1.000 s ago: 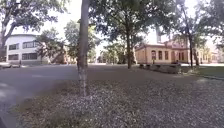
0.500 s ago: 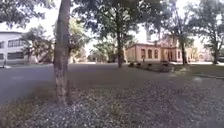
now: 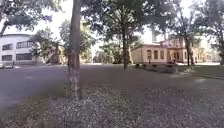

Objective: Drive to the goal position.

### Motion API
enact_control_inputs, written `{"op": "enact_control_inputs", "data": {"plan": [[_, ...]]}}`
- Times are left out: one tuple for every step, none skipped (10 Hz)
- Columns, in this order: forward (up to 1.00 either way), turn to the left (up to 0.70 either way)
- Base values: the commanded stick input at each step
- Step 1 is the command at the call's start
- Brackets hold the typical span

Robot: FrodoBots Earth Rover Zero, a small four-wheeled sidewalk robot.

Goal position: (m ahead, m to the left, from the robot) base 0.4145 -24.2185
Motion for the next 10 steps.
{"op": "enact_control_inputs", "data": {"plan": [[0.45, -0.27], [0.45, -0.27], [0.45, -0.27], [0.45, -0.27], [0.45, -0.27], [0.45, -0.27], [0.45, -0.27], [0.45, -0.27], [0.45, -0.26], [0.45, 0.00]]}}
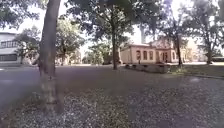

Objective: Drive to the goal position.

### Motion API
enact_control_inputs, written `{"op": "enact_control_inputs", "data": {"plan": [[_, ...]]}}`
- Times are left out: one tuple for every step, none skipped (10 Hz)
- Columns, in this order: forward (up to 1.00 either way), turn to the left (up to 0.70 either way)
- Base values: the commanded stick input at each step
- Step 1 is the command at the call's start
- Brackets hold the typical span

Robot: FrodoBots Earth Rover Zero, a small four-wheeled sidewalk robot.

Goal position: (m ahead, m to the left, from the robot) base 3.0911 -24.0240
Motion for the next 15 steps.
{"op": "enact_control_inputs", "data": {"plan": [[0.45, 0.00], [0.45, 0.00], [0.45, 0.00], [0.45, 0.00], [0.45, 0.00], [0.45, 0.00], [0.45, 0.00], [0.45, 0.00], [0.45, 0.00], [0.45, 0.00], [0.45, 0.00], [0.45, 0.00], [0.45, 0.00], [0.45, 0.00], [0.45, 0.00]]}}
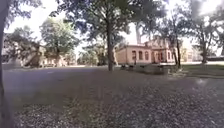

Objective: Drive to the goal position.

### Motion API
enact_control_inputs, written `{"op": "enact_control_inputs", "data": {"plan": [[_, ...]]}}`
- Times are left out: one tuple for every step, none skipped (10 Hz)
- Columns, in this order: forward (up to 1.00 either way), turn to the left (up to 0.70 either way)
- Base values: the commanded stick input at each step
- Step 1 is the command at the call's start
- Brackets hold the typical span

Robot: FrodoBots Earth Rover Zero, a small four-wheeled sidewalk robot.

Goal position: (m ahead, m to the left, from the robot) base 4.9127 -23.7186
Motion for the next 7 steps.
{"op": "enact_control_inputs", "data": {"plan": [[0.45, 0.00], [0.45, 0.00], [0.45, 0.00], [0.45, 0.00], [0.45, 0.00], [0.45, 0.00], [0.45, 0.00]]}}
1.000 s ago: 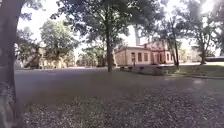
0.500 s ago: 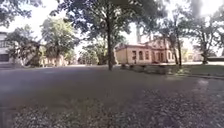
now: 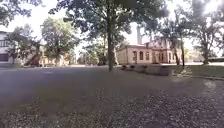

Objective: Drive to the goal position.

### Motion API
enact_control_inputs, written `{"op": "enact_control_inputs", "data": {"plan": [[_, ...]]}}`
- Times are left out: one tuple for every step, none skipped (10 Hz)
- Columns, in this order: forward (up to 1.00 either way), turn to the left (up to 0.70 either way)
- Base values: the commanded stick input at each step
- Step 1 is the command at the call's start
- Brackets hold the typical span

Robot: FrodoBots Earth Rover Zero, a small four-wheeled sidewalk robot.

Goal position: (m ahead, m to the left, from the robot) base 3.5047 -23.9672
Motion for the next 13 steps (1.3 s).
{"op": "enact_control_inputs", "data": {"plan": [[0.45, 0.00], [0.45, 0.00], [0.45, 0.00], [0.45, 0.00], [0.45, 0.00], [0.45, 0.00], [0.45, 0.00], [0.45, 0.00], [0.45, 0.00], [0.45, 0.27], [0.45, 0.27], [0.45, 0.27], [0.45, 0.27]]}}
